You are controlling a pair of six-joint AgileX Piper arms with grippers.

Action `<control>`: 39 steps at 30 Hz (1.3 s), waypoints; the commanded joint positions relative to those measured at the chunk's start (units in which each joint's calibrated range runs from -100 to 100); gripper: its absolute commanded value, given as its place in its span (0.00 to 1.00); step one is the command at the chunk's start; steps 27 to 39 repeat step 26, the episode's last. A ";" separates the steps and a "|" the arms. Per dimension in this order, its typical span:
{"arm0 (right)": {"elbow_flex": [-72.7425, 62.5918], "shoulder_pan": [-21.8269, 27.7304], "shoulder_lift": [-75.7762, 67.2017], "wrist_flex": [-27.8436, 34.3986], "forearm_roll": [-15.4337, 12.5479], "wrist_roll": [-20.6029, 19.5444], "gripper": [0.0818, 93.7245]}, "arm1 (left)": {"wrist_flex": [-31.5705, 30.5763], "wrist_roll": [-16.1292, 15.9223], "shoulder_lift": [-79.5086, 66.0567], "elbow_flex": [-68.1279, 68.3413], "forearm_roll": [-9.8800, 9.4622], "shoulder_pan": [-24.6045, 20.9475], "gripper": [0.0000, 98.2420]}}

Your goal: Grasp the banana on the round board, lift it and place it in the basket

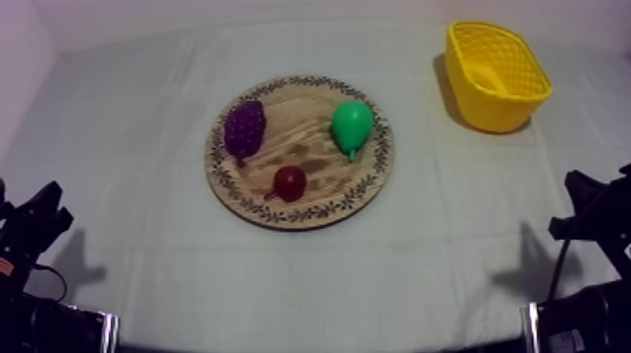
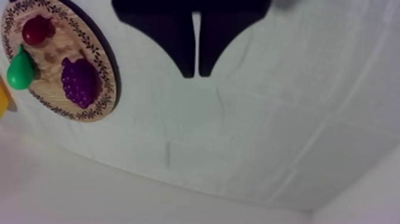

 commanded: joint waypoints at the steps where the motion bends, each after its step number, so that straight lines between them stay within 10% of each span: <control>1: 0.02 0.08 -0.02 0.28 -0.09 0.08 0.00 | 0.02 0.01 0.00 -0.04 0.00 -0.01 0.00; 39: 0.02 0.06 -0.08 0.59 -0.10 1.27 0.00 | 0.02 0.00 0.00 -0.04 0.00 -0.01 0.00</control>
